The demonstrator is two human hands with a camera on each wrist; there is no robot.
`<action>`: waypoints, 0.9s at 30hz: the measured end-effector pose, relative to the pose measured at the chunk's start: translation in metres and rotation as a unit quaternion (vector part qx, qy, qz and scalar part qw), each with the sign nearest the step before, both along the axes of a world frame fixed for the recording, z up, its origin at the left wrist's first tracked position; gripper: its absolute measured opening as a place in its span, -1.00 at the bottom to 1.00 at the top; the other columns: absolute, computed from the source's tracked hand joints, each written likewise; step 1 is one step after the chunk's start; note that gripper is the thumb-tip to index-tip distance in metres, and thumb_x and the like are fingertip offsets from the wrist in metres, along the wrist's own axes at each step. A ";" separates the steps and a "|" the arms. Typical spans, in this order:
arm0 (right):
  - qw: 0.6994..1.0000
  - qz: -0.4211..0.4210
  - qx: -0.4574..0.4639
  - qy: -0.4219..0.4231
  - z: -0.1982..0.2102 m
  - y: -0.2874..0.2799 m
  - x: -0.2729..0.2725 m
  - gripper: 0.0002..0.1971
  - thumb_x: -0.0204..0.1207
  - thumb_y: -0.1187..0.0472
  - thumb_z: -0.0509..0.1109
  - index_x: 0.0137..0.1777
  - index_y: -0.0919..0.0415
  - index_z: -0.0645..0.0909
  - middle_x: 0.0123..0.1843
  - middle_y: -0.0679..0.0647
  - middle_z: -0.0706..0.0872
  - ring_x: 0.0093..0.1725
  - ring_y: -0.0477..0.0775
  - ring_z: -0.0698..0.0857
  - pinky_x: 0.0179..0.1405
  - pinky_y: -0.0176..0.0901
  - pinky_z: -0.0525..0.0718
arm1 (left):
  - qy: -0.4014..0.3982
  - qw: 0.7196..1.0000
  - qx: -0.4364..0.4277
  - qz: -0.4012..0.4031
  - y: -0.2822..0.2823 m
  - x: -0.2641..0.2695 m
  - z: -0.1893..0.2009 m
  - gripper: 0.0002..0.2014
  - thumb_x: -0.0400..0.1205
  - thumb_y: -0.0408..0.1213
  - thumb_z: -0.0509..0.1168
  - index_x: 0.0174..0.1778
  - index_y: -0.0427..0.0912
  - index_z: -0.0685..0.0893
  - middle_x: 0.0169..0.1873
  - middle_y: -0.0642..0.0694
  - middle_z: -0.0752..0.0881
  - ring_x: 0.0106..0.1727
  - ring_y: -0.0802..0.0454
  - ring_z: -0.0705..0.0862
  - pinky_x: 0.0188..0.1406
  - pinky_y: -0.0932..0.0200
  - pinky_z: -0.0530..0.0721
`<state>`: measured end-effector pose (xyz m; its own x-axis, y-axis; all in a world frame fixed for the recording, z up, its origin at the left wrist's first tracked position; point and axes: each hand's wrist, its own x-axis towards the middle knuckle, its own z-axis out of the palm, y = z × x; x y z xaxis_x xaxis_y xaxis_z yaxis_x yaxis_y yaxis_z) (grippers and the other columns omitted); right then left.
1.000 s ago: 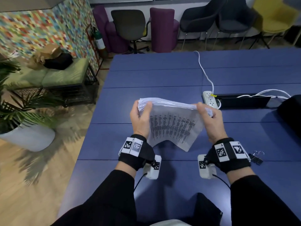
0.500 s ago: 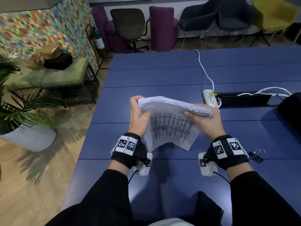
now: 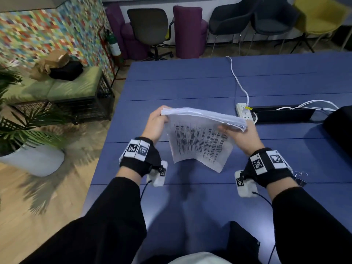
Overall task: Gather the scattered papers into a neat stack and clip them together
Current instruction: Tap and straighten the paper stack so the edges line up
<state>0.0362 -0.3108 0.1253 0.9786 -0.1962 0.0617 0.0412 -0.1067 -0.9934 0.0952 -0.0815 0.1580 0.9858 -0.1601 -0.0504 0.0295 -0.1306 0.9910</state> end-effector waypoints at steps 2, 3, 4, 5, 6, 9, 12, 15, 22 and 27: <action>0.999 -0.034 0.017 -0.010 0.012 0.003 0.008 -0.84 0.38 0.40 0.52 -0.19 0.11 0.72 -0.37 -0.24 0.80 -0.32 -0.30 0.73 -0.18 -0.36 0.71 | -0.021 0.999 -0.017 0.020 -0.007 -0.001 0.015 -0.84 0.29 -0.49 0.07 -0.38 -0.16 0.47 -0.42 0.02 0.50 -0.49 0.38 0.46 -0.46 0.51 0.39; 0.997 -0.055 0.041 -0.022 0.017 0.003 0.010 -0.90 0.39 0.40 0.52 -0.20 0.20 0.71 -0.38 -0.20 0.80 -0.34 -0.27 0.74 -0.16 -0.32 0.72 | -0.038 0.998 -0.032 0.030 -0.009 -0.002 0.020 -0.83 0.31 -0.52 0.06 -0.39 -0.15 0.45 -0.43 0.02 0.48 -0.51 0.37 0.44 -0.49 0.52 0.38; 0.995 -0.068 0.060 -0.034 0.022 0.003 0.008 -0.92 0.38 0.40 0.52 -0.15 0.29 0.70 -0.38 -0.18 0.81 -0.33 -0.24 0.74 -0.16 -0.30 0.72 | -0.057 0.996 -0.051 0.034 -0.010 -0.001 0.023 -0.82 0.34 -0.54 0.05 -0.40 -0.16 0.43 -0.45 0.03 0.46 -0.51 0.35 0.42 -0.49 0.51 0.37; 0.994 -0.075 0.071 -0.042 0.026 0.003 0.005 -0.89 0.38 0.41 0.53 -0.11 0.34 0.70 -0.37 -0.17 0.81 -0.32 -0.24 0.75 -0.18 -0.31 0.72 | -0.072 0.995 -0.066 0.034 -0.009 -0.001 0.024 -0.80 0.36 -0.57 0.04 -0.40 -0.16 0.42 -0.46 0.04 0.44 -0.50 0.33 0.40 -0.48 0.50 0.36; 0.994 -0.069 0.067 -0.044 0.025 0.003 0.001 -0.88 0.37 0.43 0.53 -0.11 0.33 0.69 -0.37 -0.18 0.81 -0.33 -0.26 0.75 -0.22 -0.36 0.70 | -0.081 0.993 -0.072 0.038 -0.008 -0.001 0.023 -0.77 0.38 -0.61 0.03 -0.40 -0.17 0.41 -0.47 0.05 0.42 -0.50 0.33 0.38 -0.48 0.49 0.35; 0.998 -0.048 0.035 0.006 0.008 0.005 -0.005 -0.82 0.30 0.38 0.59 -0.14 0.18 0.71 -0.27 -0.09 0.84 -0.24 -0.23 0.77 -0.14 -0.29 0.74 | -0.053 0.995 -0.059 0.054 -0.010 -0.006 0.008 -0.76 0.39 -0.60 0.03 -0.42 -0.17 0.43 -0.45 0.03 0.46 -0.50 0.37 0.43 -0.48 0.53 0.38; 0.992 -0.073 0.052 0.084 -0.024 0.000 -0.001 -0.28 0.06 -0.01 0.75 0.18 0.31 0.60 0.05 0.15 0.80 0.05 0.05 0.79 0.19 0.05 0.72 | 0.017 0.996 -0.044 0.076 -0.015 -0.012 -0.008 -0.68 0.46 -0.66 0.03 -0.44 -0.15 0.43 -0.39 0.01 0.53 -0.35 0.28 0.54 -0.41 0.58 0.46; 0.992 -0.074 0.063 0.074 -0.021 0.004 0.003 -0.52 0.26 0.18 0.66 0.14 0.31 0.62 0.05 0.17 0.79 -0.02 -0.05 0.81 0.07 -0.15 0.75 | -0.027 0.996 -0.055 0.068 -0.009 -0.015 -0.002 -0.79 0.33 -0.50 0.12 -0.26 -0.15 0.56 -0.23 0.02 0.62 -0.19 0.25 0.56 -0.23 0.52 0.50; 0.998 -0.025 -0.046 0.024 0.014 0.028 0.007 -0.79 0.38 0.19 0.55 -0.13 0.36 0.73 -0.08 0.35 0.81 -0.16 0.16 0.76 -0.07 0.14 0.74 | -0.291 0.860 0.411 -0.081 -0.014 -0.024 0.037 -0.56 0.37 -0.08 0.24 0.20 0.03 0.56 0.09 0.10 0.69 0.23 0.03 0.57 0.35 0.05 0.30; 0.998 0.004 -0.058 0.008 0.031 0.032 0.006 -0.45 0.16 -0.11 0.62 -0.19 0.45 0.70 -0.15 0.54 0.74 -0.31 0.17 0.68 -0.25 0.34 0.70 | -0.251 0.853 0.454 -0.051 -0.017 -0.017 0.028 -0.87 0.51 -0.15 0.30 -0.21 -0.12 0.55 -0.35 -0.06 0.64 -0.05 -0.30 0.62 -0.20 0.04 0.49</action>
<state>0.0426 -0.2788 0.1565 0.9813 -0.1803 0.0676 0.0267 -0.2206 -0.9750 0.0784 -0.0987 0.1864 0.9026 -0.3665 0.2257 -0.4272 -0.8274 0.3647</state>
